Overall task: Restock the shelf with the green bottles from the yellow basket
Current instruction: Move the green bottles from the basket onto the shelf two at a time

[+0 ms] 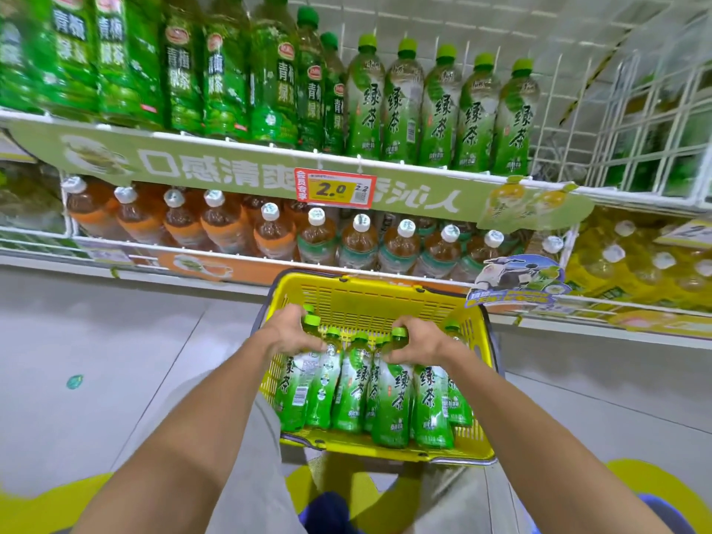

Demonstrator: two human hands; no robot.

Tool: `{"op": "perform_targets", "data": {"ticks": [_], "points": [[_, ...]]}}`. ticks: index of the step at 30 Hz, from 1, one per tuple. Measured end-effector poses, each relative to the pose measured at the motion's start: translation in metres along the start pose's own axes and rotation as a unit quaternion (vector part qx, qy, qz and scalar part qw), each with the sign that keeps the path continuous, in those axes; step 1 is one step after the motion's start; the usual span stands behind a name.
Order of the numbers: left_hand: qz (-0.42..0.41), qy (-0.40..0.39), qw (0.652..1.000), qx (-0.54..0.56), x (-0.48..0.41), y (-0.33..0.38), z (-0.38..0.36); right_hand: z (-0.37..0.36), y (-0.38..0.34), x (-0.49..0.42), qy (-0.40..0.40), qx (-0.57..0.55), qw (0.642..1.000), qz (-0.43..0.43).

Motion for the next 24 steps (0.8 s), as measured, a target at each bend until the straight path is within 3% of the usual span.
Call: {"op": "perform_targets", "data": {"ticks": [5,15,24], "points": [[-0.037,-0.037,0.999,-0.002,0.011,0.01,-0.027,-0.008,-0.008,0.009,0.002,-0.03,0.999,0.039],[-0.029,0.017,0.999,0.002,0.038,0.028,-0.044,-0.033,0.002,0.038,0.078,-0.138,0.987,0.032],[-0.138,0.086,0.981,0.103,0.108,0.119,0.012,0.025,-0.029,0.112,0.169,-0.064,0.98,0.084]]}}
Point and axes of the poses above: each hand's wrist, its own x-axis away from the middle knuckle, its own z-axis out of the back of the hand, y = z × x, the point moved 6 cm from there along -x, towards the middle knuckle, and after that the axes turned 13 degrees about -y, right-handed, at the moved point
